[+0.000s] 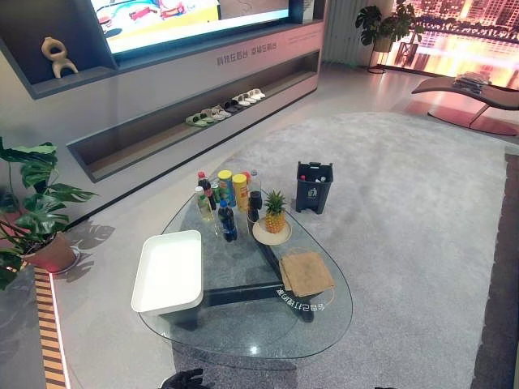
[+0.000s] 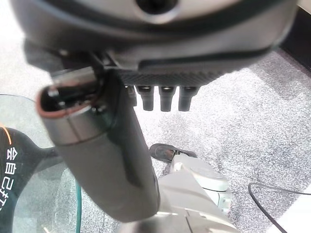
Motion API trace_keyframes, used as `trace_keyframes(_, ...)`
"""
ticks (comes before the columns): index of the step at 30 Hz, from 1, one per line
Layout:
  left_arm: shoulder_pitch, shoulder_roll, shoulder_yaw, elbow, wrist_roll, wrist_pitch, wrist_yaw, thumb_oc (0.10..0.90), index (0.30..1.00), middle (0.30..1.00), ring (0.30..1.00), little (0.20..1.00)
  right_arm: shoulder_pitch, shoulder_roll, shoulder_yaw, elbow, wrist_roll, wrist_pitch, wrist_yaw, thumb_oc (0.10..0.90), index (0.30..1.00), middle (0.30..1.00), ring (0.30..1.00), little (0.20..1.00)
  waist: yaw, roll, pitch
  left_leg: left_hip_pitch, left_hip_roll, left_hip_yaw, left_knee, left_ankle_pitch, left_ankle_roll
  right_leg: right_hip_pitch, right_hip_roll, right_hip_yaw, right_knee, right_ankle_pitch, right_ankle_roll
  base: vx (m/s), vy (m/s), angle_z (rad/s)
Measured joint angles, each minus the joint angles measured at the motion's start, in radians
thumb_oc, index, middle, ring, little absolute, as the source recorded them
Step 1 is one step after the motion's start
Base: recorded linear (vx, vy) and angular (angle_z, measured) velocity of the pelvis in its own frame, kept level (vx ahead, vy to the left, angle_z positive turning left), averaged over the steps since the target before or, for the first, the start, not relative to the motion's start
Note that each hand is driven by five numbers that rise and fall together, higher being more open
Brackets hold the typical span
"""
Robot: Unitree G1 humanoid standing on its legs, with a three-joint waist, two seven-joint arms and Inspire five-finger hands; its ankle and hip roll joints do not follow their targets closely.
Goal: Wipe the table with a cloth and put it in the basket.
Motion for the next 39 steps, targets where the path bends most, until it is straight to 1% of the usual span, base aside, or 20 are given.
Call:
trace_keyframes(33, 0.000, -0.001, -0.008, 0.000, -0.001, -0.003, -0.002, 0.800, 0.900, 0.900, 0.900, 0.900, 0.000, -0.001, 0.000, 0.000, -0.001, 0.001, 0.000, 0.800, 0.900, 0.900, 0.900, 0.900, 0.000, 0.001, -0.003, 0.001, 0.000, 0.000, 0.000, 0.000, 0.000, 0.001, 0.001, 0.000, 0.000, 0.000, 0.000, 0.00, 0.000, 0.00)
trace_keyframes(39, 0.000, 0.000, -0.008, 0.000, -0.009, -0.005, 0.000, 0.800, 0.900, 0.900, 0.900, 0.900, 0.000, -0.005, 0.000, 0.000, -0.018, 0.004, 0.005, 0.800, 0.900, 0.900, 0.900, 0.900, -0.001, 0.002, 0.001, -0.001, 0.000, -0.001, 0.000, 0.000, 0.000, -0.002, 0.000, 0.001, 0.000, -0.002, 0.003, 0.05, 0.010, 0.00)
